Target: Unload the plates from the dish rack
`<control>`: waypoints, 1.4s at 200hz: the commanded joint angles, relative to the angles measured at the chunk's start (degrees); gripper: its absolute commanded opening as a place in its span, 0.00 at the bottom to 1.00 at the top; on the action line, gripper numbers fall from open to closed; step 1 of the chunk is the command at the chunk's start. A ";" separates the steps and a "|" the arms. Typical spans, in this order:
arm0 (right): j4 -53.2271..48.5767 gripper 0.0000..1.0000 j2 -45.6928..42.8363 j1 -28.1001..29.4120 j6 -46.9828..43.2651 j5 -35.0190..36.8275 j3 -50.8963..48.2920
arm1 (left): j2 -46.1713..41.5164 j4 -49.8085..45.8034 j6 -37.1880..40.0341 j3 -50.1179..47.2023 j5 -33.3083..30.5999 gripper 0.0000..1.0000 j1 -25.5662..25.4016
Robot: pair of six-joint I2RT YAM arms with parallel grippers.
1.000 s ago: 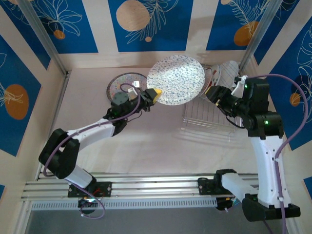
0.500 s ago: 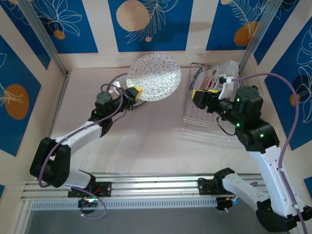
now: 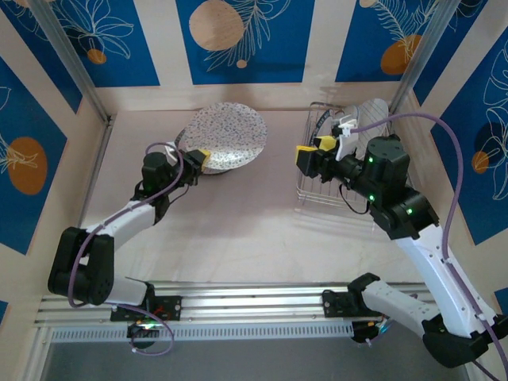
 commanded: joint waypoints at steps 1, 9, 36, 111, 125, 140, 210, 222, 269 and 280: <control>2.68 0.63 -0.18 0.43 -1.91 -1.64 -1.01 | -1.23 2.42 3.49 -0.13 1.43 0.00 1.89; 2.74 0.63 -0.14 0.47 -1.96 -1.75 -1.24 | -0.90 2.08 4.24 -0.13 1.52 0.00 2.34; 2.82 0.63 -0.09 0.42 -1.85 -2.10 -1.47 | 0.10 -0.21 6.73 -0.04 0.62 0.00 3.93; 4.53 0.64 1.45 0.25 -1.80 -2.64 -1.88 | 6.44 -1.26 10.78 1.41 -0.77 0.00 6.78; 4.92 0.64 2.08 0.25 -1.54 -3.12 -1.79 | 7.94 -0.81 10.99 1.77 -0.68 0.00 7.21; 5.40 0.64 2.57 0.22 -1.14 -3.33 -1.63 | 9.60 -0.06 11.27 2.20 -0.52 0.00 7.56; 5.99 0.64 3.72 0.25 -0.26 -3.84 -1.69 | 17.34 3.61 11.02 5.28 0.44 0.00 8.71; 5.99 0.64 3.99 0.22 -0.11 -3.86 -1.70 | 18.51 3.82 11.01 5.98 0.48 0.00 8.96; 5.43 0.64 4.20 0.18 0.69 -3.69 -1.54 | 23.50 4.70 11.02 9.15 1.49 0.00 10.00; 5.07 0.64 4.15 0.21 0.64 -3.53 -1.42 | 24.55 4.72 11.07 9.88 1.60 0.00 10.24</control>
